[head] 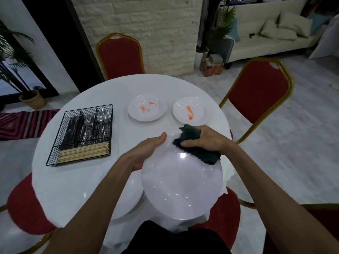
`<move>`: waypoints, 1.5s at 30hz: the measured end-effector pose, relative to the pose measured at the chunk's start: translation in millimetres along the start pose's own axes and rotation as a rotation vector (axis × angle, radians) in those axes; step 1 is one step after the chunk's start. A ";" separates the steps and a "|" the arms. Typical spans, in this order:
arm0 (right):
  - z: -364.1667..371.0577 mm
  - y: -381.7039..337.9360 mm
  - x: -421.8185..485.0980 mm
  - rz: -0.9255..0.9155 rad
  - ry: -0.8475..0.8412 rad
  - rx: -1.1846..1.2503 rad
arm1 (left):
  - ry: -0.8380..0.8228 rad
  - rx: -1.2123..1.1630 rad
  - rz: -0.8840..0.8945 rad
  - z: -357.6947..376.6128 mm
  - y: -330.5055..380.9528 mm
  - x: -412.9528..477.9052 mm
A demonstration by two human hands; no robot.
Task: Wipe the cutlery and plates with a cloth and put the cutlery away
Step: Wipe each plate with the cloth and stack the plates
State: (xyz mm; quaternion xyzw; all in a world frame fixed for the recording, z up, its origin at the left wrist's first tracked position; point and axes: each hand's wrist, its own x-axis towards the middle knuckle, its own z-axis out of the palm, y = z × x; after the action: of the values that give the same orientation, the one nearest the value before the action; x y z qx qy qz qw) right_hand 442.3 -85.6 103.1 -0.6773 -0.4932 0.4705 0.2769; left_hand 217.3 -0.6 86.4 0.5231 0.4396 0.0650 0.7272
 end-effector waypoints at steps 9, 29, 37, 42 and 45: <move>45.8 54.1 0.8 0.197 0.362 -0.145 | 0.506 -0.371 0.066 -15.9 -16.1 -8.9; 164.8 -3.2 -9.9 -0.277 -0.022 -0.306 | 0.561 -0.511 -0.078 6.2 -38.7 -11.3; 117.6 39.8 5.4 -0.203 0.160 -0.837 | 0.594 -0.505 -0.032 -9.9 -41.9 -10.2; 165.1 1.2 18.3 -0.179 0.297 -0.528 | 0.531 -0.366 -0.033 7.5 -25.9 -0.6; 173.2 3.4 -13.8 -0.361 0.089 -0.464 | 0.571 -0.310 0.009 -8.0 -21.9 -4.6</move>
State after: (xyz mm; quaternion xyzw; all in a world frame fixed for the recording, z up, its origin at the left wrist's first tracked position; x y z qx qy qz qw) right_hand 285.0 -115.0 35.3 -0.6438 -0.6875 0.2579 0.2152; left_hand 200.8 -7.2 70.6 0.3687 0.6085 0.2784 0.6452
